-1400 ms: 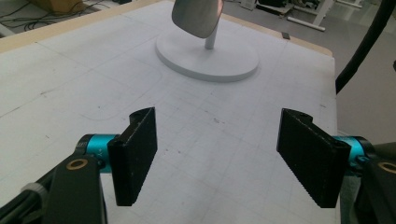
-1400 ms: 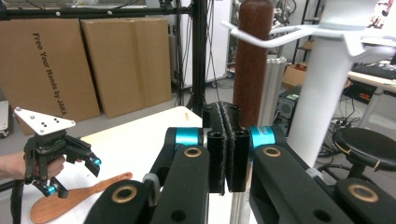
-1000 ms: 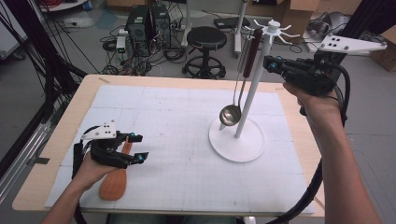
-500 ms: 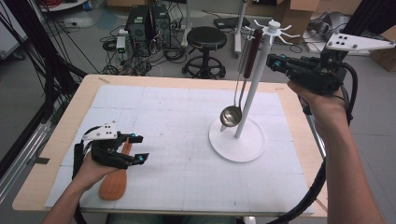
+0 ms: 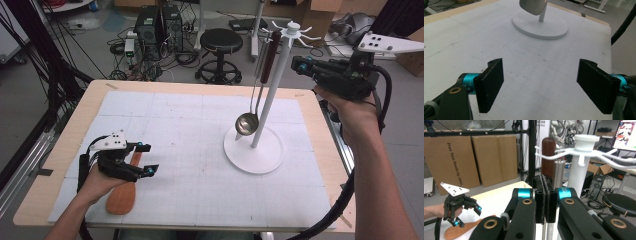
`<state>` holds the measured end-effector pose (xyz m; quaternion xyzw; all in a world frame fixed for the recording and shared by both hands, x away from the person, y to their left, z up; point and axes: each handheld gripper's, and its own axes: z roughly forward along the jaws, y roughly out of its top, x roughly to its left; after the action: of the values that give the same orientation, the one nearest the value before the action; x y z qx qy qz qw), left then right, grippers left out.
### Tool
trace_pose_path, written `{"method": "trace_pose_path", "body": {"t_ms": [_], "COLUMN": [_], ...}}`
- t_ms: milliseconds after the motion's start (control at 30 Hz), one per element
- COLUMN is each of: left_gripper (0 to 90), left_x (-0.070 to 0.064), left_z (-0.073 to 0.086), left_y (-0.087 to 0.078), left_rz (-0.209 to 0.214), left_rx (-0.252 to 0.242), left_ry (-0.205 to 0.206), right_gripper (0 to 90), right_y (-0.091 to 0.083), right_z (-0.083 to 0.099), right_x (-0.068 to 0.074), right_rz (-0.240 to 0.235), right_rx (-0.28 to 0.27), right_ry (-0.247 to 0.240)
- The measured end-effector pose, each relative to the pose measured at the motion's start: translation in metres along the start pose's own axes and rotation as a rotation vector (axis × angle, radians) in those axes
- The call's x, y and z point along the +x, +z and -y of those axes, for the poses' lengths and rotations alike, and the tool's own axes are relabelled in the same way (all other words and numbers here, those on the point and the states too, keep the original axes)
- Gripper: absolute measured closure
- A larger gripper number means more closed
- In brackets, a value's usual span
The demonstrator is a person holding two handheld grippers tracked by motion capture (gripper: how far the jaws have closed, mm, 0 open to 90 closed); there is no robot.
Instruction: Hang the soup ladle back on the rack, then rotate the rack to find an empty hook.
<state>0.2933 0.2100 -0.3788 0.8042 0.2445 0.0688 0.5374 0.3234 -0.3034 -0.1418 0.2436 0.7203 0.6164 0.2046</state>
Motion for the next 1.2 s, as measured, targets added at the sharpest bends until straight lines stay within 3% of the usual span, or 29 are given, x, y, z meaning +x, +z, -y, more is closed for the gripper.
{"method": "trace_pose_path", "body": {"t_ms": [400, 800, 1200], "left_gripper": [8.1, 7.2, 7.2], "left_x": [0.002, 0.002, 0.002], "left_z": [0.002, 0.001, 0.001], "left_y": [0.004, 0.003, 0.002], "left_rz": [-0.038, -0.040, -0.049], "left_rx": [0.025, 0.019, 0.021], "left_ry": [-0.027, -0.027, -0.027], "right_gripper": [89.5, 89.5, 89.5], "right_y": [0.005, 0.021, 0.016], "right_z": [-0.019, -0.023, -0.019], "right_x": [0.004, 0.012, 0.013], "right_rz": [0.020, 0.032, 0.021], "right_rx": [-0.011, -0.006, -0.009], "right_ry": [-0.018, -0.032, -0.037]}}
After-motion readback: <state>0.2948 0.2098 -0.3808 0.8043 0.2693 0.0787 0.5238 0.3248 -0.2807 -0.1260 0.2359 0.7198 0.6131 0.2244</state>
